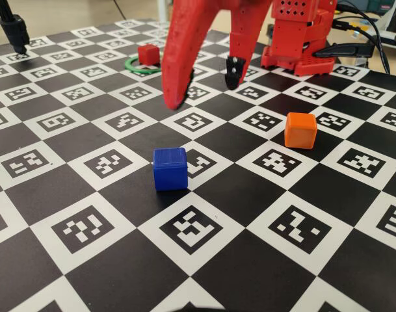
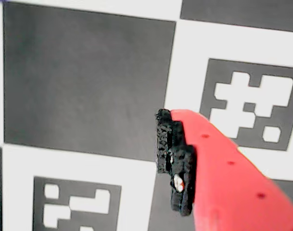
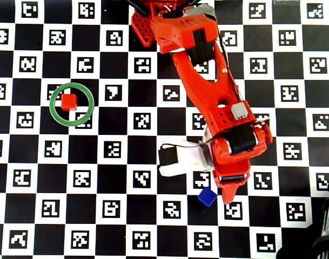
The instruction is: Grab the red cube then put it in the green circle then put the blue cube on top and finally the orange cube on top
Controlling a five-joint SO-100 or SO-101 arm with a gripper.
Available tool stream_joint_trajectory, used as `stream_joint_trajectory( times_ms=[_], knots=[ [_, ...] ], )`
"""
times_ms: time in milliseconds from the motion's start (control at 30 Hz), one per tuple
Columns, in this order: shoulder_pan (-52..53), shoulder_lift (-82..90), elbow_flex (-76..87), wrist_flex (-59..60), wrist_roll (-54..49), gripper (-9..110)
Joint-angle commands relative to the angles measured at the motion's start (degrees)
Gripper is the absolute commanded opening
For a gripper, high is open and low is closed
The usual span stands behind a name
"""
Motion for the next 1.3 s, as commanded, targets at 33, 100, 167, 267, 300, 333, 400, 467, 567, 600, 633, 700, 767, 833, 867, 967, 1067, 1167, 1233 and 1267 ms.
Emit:
stream_joint_trajectory(
  times_ms=[33, 100, 167, 267, 300, 333, 400, 467, 567, 600, 633, 700, 767, 833, 867, 967, 1067, 1167, 1233, 1267],
  knots=[
    [1.1, -1.0, -7.6, -1.1, 0.9, 45],
    [1.8, -2.5, -8.9, -1.3, 1.4, 45],
    [2.1, -3.5, -9.7, -1.6, 1.8, 45],
    [2.6, -5.7, -11.6, -2.1, 2.0, 45],
    [2.9, -6.7, -12.7, -2.2, 2.1, 45],
    [3.3, -7.6, -13.6, -2.3, 2.1, 45],
    [3.7, -8.6, -14.0, -3.1, 2.3, 45],
    [4.0, -9.5, -14.2, -3.6, 2.3, 45],
    [4.2, -11.0, -14.9, -4.0, 2.5, 45],
    [4.2, -11.5, -15.2, -4.0, 2.5, 45],
    [4.2, -12.1, -15.7, -4.0, 2.5, 45],
    [4.2, -13.2, -16.5, -4.4, 2.7, 45],
    [4.2, -13.9, -16.8, -5.0, 2.8, 45],
    [4.3, -14.6, -17.0, -5.8, 3.1, 45],
    [4.4, -15.0, -17.3, -6.1, 3.4, 45],
    [4.6, -16.4, -18.4, -6.1, 4.4, 45],
    [4.4, -17.1, -18.8, -6.1, 4.8, 45],
    [4.3, -17.3, -19.1, -6.1, 5.4, 45],
    [4.3, -17.3, -19.4, -6.1, 5.9, 45],
    [4.3, -17.3, -19.6, -6.2, 6.1, 45]
  ],
)
